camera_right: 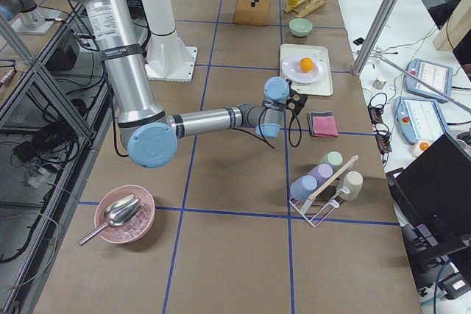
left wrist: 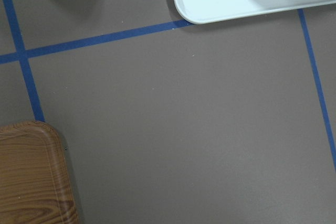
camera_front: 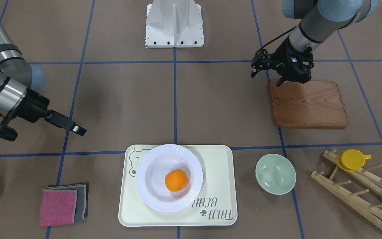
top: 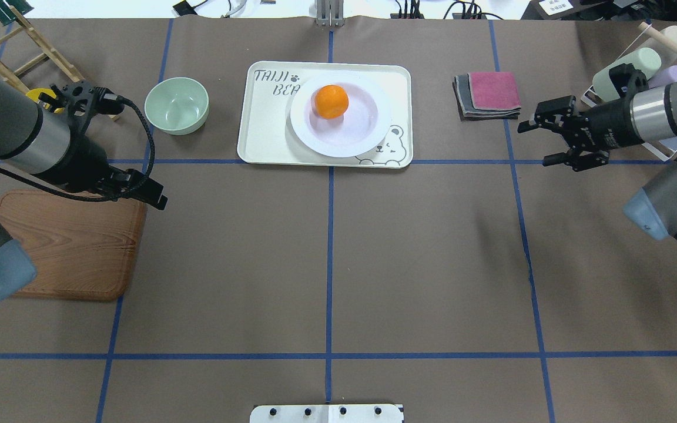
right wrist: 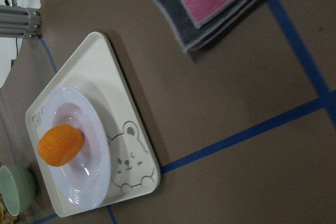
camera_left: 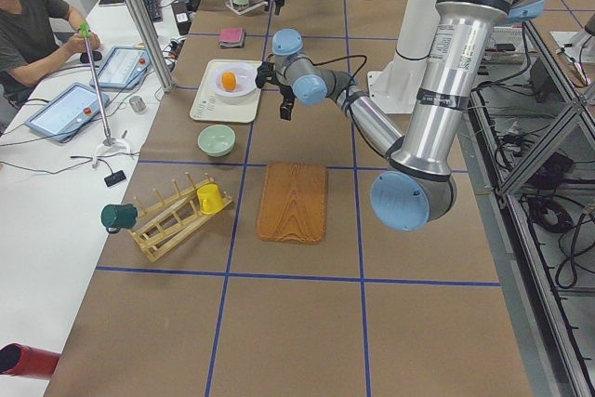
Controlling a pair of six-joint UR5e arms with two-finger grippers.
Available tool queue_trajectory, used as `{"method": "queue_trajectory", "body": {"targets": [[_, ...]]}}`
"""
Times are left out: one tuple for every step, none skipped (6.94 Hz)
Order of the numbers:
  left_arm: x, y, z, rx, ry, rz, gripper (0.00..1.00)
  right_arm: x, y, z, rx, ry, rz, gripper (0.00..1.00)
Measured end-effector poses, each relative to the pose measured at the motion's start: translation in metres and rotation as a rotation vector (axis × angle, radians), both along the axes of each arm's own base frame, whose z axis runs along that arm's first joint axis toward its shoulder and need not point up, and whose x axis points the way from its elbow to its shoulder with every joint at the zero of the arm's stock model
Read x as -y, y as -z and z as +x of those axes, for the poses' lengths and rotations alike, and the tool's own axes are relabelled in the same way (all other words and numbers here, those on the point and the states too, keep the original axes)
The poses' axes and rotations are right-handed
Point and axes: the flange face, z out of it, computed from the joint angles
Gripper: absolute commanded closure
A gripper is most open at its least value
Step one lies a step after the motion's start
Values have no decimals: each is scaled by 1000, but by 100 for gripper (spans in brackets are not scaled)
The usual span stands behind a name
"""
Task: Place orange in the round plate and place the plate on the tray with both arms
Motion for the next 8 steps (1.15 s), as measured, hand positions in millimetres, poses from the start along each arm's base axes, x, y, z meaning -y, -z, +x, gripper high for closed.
{"method": "queue_trajectory", "body": {"targets": [[1, -1, -2, 1, 2, -2, 1, -12, -32, 19, -56, 11, 35, 0], [2, -3, -5, 3, 8, -4, 1, -24, -62, 36, -111, 23, 75, 0], [4, -5, -9, 5, 16, -6, 1, -35, -87, 53, -161, 37, 115, 0], [7, -8, -14, 9, 26, -9, 1, -46, -111, 69, -217, 60, 155, 0], [10, -15, -23, 17, 42, -19, 1, -58, -135, 84, -277, 94, 192, 0], [14, -27, -36, 31, 67, -36, 1, -68, -156, 98, -328, 127, 216, 0], [20, -45, -57, 53, 100, -55, 1, -77, -174, 110, -364, 152, 223, 0], [30, -70, -85, 89, 125, -58, 1, -86, -186, 120, -386, 169, 220, 0]]}}
